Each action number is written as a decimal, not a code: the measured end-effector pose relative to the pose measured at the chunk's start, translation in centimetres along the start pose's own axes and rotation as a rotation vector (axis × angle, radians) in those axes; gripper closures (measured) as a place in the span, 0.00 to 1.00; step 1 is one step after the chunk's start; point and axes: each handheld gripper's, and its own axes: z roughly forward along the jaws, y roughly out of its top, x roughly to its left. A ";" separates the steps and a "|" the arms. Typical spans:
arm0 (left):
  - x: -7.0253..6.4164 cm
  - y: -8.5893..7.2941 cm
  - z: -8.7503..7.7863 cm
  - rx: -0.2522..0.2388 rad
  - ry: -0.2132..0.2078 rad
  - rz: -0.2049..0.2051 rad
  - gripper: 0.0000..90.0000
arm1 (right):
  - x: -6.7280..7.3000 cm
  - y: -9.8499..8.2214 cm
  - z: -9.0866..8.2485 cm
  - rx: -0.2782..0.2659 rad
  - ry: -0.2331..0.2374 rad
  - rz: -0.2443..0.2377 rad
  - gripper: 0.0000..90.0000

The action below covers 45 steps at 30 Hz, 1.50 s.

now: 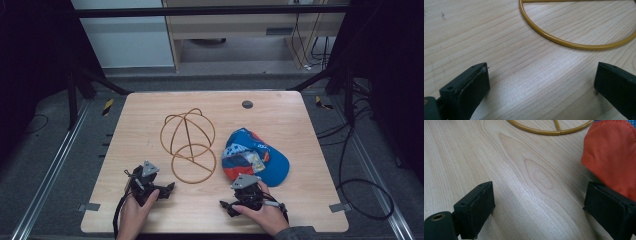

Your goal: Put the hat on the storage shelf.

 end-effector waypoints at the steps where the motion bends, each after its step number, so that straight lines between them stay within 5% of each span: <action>1: 0.0 0.0 0.0 0.000 0.003 -0.003 0.00 | 0.0 0.0 0.0 0.000 -0.001 0.000 0.10; 18: 0.0 0.0 0.0 0.003 0.004 -0.001 0.00 | 0.1 0.1 -0.3 0.011 -0.006 0.012 0.10; 27: 0.0 0.0 0.0 0.000 0.005 -0.004 0.00 | -0.1 1.5 -4.9 -0.054 -0.049 -0.022 0.12; 38: 0.2 0.0 0.0 -0.003 0.003 -0.005 0.00 | -3.8 2.0 -9.4 -0.036 -0.141 -0.006 0.14; 45: 0.4 0.0 0.0 -0.002 -0.003 0.000 0.00 | -6.5 2.5 -10.7 0.043 -0.168 0.023 0.16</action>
